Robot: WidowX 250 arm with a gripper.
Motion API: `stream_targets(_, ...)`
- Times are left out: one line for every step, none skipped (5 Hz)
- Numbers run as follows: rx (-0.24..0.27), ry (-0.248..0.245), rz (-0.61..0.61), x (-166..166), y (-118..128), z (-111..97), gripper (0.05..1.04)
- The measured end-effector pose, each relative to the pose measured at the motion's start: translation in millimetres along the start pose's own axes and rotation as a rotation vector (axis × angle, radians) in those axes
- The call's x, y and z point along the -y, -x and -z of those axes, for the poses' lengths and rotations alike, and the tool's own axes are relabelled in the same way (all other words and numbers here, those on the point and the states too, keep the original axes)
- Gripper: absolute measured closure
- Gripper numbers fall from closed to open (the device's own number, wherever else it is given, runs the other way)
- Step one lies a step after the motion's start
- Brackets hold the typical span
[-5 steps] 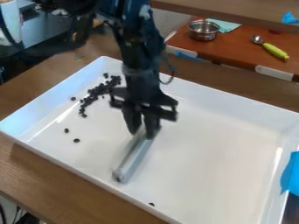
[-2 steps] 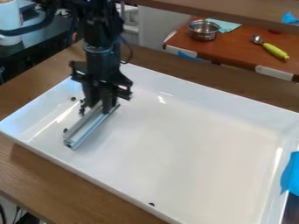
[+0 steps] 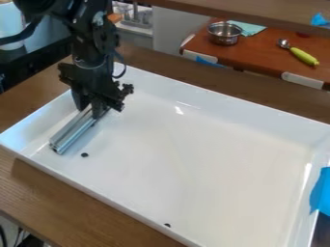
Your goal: Sweep into pile
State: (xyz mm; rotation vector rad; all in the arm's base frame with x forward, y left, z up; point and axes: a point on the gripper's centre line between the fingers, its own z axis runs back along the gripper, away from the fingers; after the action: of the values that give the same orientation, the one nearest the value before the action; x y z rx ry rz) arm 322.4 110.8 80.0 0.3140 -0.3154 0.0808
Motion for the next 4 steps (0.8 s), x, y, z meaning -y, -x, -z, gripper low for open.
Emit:
stream_targets(0.074, -0.084, -0.019, -1.1, -5.4, 2.2, 0.761)
stream_targets(0.131, -0.142, -0.042, -3.4, -6.7, 2.0, 0.761)
stream_targets(0.084, -0.053, -0.092, 8.6, 1.1, -18.0, 0.761)
stream_targets(0.106, 0.067, -0.162, 33.4, -10.6, -56.1, 0.761)
